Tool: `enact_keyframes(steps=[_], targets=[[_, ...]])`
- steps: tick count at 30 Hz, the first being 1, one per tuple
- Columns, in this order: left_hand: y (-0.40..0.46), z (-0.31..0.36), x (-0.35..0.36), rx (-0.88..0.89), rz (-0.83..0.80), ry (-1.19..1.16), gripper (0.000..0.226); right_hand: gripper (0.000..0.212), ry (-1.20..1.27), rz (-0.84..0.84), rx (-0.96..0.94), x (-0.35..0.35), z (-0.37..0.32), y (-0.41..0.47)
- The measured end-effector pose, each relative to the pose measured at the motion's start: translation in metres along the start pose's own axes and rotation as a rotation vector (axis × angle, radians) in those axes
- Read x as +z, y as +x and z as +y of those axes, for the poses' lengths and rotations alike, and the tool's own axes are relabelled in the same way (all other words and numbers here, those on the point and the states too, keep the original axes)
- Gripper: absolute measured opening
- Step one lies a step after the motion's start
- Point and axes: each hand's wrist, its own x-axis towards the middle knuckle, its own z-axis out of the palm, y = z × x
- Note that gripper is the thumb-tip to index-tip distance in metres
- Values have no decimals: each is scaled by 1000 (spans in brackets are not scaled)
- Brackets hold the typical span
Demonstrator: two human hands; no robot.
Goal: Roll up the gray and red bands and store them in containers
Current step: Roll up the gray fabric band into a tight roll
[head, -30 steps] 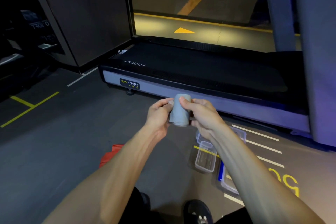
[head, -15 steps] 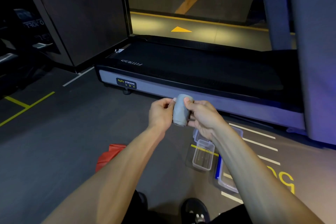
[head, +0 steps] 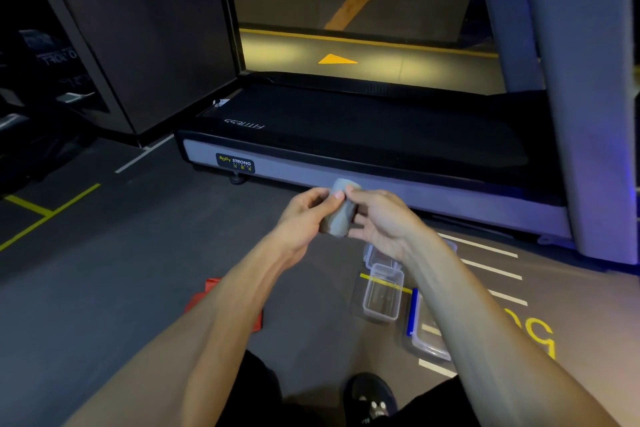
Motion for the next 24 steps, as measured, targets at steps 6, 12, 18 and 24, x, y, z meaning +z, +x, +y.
enact_keyframes(steps=[6, 12, 18, 24], targets=[[12, 15, 10, 104, -65, -33, 22, 30, 81, -66, -46, -24, -19, 2], [47, 3, 34, 96, -119, 76, 25, 26, -115, 185, -184, -56, -23, 21], [92, -87, 61, -141, -302, 250, 23, 37, -147, 465, -123, -133, 52, 79], [110, -226, 64, -406, -479, 421, 25, 44, -351, 680, 165, -245, 175, 112]])
